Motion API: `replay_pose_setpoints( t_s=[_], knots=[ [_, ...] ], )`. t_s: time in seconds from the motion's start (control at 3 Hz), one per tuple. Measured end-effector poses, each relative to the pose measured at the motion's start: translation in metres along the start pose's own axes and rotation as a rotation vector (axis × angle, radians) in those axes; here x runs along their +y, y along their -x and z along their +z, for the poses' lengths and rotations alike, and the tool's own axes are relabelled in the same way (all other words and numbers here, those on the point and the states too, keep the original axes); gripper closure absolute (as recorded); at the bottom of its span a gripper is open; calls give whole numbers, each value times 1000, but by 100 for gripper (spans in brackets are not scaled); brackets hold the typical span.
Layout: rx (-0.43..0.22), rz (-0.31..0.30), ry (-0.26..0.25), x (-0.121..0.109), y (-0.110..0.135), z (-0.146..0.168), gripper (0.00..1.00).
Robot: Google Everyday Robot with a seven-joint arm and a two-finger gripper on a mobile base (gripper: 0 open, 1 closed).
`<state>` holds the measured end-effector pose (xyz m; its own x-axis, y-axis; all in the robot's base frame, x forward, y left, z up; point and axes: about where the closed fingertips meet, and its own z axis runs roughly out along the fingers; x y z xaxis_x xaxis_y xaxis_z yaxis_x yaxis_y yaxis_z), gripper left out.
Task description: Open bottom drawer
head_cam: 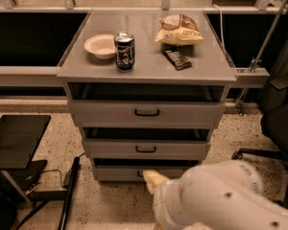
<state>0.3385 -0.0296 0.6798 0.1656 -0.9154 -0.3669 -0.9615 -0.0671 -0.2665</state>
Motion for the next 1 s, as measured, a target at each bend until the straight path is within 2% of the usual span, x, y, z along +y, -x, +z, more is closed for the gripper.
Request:
replay_pose_setpoints(
  t_s=[0.33,0.67,1.0],
  knots=[
    [24,-40,29,16,-4,34,0],
    [25,-41,28,16,-4,34,0],
    [-16,-17,43,2,-21,47,0]
  ],
)
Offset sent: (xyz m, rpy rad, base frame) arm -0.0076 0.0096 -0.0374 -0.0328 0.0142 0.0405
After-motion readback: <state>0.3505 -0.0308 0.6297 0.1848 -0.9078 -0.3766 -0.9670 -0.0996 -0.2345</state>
